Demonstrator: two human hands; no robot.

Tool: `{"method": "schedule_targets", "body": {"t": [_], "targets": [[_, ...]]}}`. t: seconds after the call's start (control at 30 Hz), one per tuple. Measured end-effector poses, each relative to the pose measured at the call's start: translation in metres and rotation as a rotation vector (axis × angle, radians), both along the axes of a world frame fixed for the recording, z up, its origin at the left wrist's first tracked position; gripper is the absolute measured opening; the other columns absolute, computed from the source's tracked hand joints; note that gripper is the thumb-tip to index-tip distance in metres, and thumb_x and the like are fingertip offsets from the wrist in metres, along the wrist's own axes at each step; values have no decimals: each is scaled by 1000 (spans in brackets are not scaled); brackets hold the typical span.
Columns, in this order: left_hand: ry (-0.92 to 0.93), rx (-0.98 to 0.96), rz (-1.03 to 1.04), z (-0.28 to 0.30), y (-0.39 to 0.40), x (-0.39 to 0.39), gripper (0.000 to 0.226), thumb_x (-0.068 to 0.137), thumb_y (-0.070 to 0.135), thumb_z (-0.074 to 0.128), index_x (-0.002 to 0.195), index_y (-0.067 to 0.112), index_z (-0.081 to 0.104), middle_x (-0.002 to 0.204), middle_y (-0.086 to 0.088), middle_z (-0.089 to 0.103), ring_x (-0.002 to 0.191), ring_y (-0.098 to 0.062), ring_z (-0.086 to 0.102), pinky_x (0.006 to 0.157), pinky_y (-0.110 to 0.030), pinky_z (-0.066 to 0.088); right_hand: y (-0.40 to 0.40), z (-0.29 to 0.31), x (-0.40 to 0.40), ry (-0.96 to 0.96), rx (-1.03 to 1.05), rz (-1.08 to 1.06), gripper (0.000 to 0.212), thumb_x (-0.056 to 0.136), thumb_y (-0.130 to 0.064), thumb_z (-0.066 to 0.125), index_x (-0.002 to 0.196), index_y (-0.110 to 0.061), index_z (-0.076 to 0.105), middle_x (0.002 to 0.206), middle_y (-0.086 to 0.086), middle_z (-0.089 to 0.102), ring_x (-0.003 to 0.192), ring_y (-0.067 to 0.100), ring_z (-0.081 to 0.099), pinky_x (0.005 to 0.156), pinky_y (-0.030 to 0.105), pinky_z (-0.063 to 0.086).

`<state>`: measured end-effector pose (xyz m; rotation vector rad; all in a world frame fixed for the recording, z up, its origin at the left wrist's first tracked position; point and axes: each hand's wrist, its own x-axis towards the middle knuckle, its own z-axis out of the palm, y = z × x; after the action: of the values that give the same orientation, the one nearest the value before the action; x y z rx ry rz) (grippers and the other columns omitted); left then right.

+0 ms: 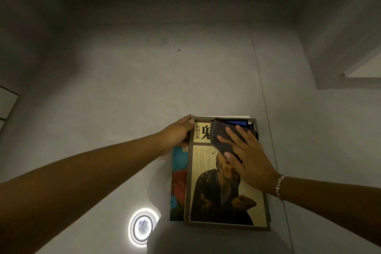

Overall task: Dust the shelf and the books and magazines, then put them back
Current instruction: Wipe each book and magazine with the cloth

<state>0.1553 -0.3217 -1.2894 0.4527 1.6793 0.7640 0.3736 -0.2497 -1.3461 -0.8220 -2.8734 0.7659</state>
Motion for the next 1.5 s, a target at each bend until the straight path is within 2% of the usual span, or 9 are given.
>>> {"method": "schedule_targets", "body": {"t": [0.17, 0.27, 0.47, 0.57, 0.67, 0.83, 1.1, 1.3, 1.5], "targets": [[-57, -65, -15, -4, 10, -5, 36, 102, 40, 34, 115, 14, 53, 104, -10, 64, 109, -27, 58, 102, -42, 45, 1, -2, 0, 45, -17, -14, 54, 96, -57, 10, 142, -34, 27, 151, -9, 21, 142, 6, -2, 113, 20, -16], [-177, -62, 82, -1, 12, -6, 31, 100, 39, 41, 106, 12, 55, 97, -9, 64, 100, -23, 59, 93, -37, 46, 1, -4, -1, 71, -23, -27, 52, 96, -57, 14, 141, -33, 28, 151, -10, 20, 142, 5, -1, 112, 19, -16], [-272, 24, 164, -11, 2, -8, 28, 99, 25, 46, 118, 6, 55, 102, -10, 67, 100, -23, 62, 91, -35, 50, -1, 3, -10, 39, -48, -57, 55, 88, -60, 13, 140, -42, 17, 151, -18, 6, 139, -2, -11, 108, 18, -22], [-308, 33, 217, -19, -6, -8, 28, 99, 16, 46, 122, 3, 55, 108, -13, 67, 104, -24, 62, 87, -33, 52, -5, 6, -25, -58, 156, -121, 58, 89, -54, 26, 144, -36, 30, 148, -1, 36, 134, 25, 22, 110, 45, 14], [-317, 55, 209, -24, -8, -8, 28, 102, 15, 40, 121, 5, 56, 105, -10, 66, 106, -24, 60, 92, -33, 50, -4, 10, -44, -97, 289, -104, 55, 90, -48, 33, 138, -25, 44, 124, 14, 56, 111, 35, 51, 94, 50, 41], [-426, 84, 274, -24, -7, -7, 40, 104, 34, 30, 116, 9, 59, 104, -9, 62, 103, -22, 56, 93, -33, 46, -5, 4, -58, -65, 243, 76, 58, 95, -46, 26, 146, -20, 25, 152, 8, 31, 143, 30, 17, 117, 42, 7], [-395, 74, 261, -26, -9, -4, 43, 104, 33, 31, 130, 9, 54, 117, -10, 61, 105, -19, 56, 89, -28, 47, -2, -2, -24, -22, 369, 504, 55, 96, -47, 29, 146, -25, 25, 152, 1, 27, 142, 23, 14, 116, 37, 5], [-382, 117, 269, -28, -7, -1, 32, 104, 20, 34, 123, 7, 55, 105, -9, 63, 100, -19, 58, 93, -29, 46, 15, 0, -37, -74, 322, 324, 57, 98, -50, 17, 147, -21, 24, 152, 3, 26, 143, 24, 17, 116, 37, 7], [-358, 96, 281, -30, -6, -1, 37, 104, 25, 31, 127, 4, 53, 113, -15, 62, 103, -23, 59, 87, -30, 49, 12, 5, -62, -140, 216, 16, 66, 90, -50, 8, 149, -23, 13, 157, 3, 17, 146, 25, 6, 116, 35, -8]]}}
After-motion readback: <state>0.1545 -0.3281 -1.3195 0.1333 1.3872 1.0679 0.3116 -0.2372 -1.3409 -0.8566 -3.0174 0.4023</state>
